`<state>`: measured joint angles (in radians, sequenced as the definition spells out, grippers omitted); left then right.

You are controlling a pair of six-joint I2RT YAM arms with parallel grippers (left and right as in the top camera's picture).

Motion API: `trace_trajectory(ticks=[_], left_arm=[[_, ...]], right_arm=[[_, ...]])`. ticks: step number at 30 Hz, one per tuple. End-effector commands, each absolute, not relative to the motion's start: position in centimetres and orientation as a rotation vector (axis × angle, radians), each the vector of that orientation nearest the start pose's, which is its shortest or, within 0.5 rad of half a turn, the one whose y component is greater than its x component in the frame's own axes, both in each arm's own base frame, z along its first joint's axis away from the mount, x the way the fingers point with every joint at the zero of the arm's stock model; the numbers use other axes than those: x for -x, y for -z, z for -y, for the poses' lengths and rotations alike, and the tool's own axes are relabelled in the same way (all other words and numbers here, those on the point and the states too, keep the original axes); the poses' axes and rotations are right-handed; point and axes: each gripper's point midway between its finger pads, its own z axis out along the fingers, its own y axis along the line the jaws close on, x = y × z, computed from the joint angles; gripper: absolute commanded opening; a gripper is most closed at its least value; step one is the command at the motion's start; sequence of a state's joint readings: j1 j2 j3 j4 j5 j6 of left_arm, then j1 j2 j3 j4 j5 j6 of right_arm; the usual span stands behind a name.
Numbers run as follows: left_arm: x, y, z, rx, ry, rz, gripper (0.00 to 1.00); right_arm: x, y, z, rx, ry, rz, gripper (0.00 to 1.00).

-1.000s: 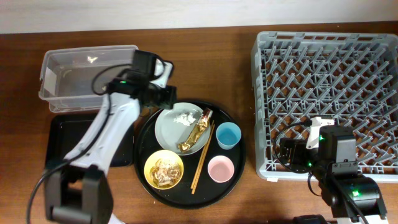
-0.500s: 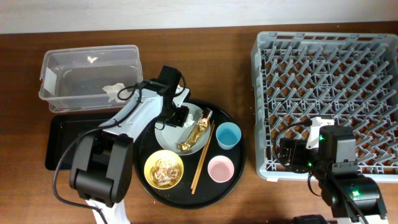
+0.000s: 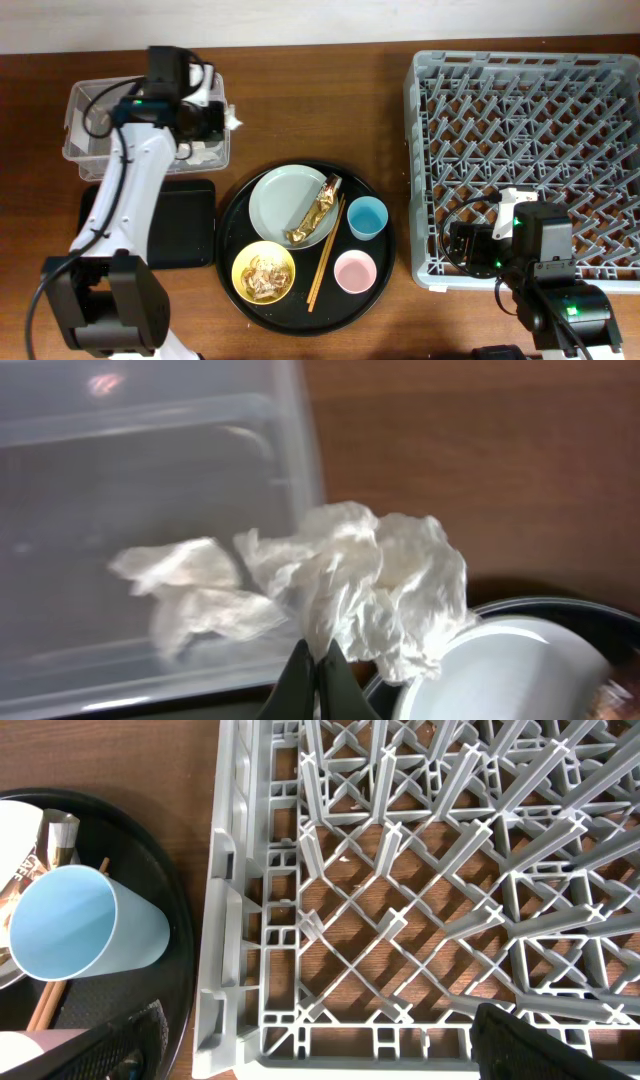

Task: Sort waste into correct bins and load items into the dishwasher rack
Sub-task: 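Grasp the remaining tissue on the plate and drop it in the bin, then grasp the gold Nescafé wrapper with the left gripper, move to bin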

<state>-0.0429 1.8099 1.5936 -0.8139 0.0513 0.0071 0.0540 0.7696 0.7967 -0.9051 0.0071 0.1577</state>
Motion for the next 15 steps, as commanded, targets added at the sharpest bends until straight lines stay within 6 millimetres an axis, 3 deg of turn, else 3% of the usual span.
trace_trajectory(ticks=[1, 3, 4, 7, 9, 11, 13, 14, 15], left_arm=[[-46.9, -17.4, -0.2, -0.007, 0.036, -2.556, 0.34], [-47.2, -17.5, -0.9, 0.012, 0.029, -2.544, 0.43], [-47.2, -17.5, -1.2, 0.019, 0.028, -2.544, 0.53], [-46.5, -17.3, -1.0, 0.017, 0.043, -2.572, 0.55], [-45.5, -17.2, 0.2, -0.01, 0.106, -2.603, 0.55], [-44.2, -17.5, 2.3, -0.059, 0.18, -2.633, 0.66], [-43.0, -17.8, 4.2, -0.114, 0.199, -2.658, 0.83], [-42.3, -17.8, 5.3, -0.144, 0.211, -2.676, 0.99], [-41.7, -17.6, 6.5, -0.156, 0.238, -2.699, 0.99]], right_arm=[[-23.4, -18.6, -1.3, -0.133, -0.097, -2.417, 0.98], [-23.4, -18.6, -1.3, -0.133, -0.097, -2.417, 0.98], [-23.4, -18.6, -1.3, -0.133, -0.097, -2.417, 0.98], [-23.4, -18.6, -1.3, -0.133, -0.097, -2.417, 0.98], [-23.4, -18.6, -1.3, -0.133, -0.096, -2.417, 0.98], [-23.4, -18.6, -1.3, -0.133, -0.096, -2.417, 0.98], [-23.4, -18.6, -1.3, -0.133, -0.096, -2.417, 0.98], [-23.4, -18.6, -1.3, -0.133, -0.096, -2.417, 0.98], [-23.4, -18.6, -1.3, -0.133, -0.096, -2.417, 0.98]])
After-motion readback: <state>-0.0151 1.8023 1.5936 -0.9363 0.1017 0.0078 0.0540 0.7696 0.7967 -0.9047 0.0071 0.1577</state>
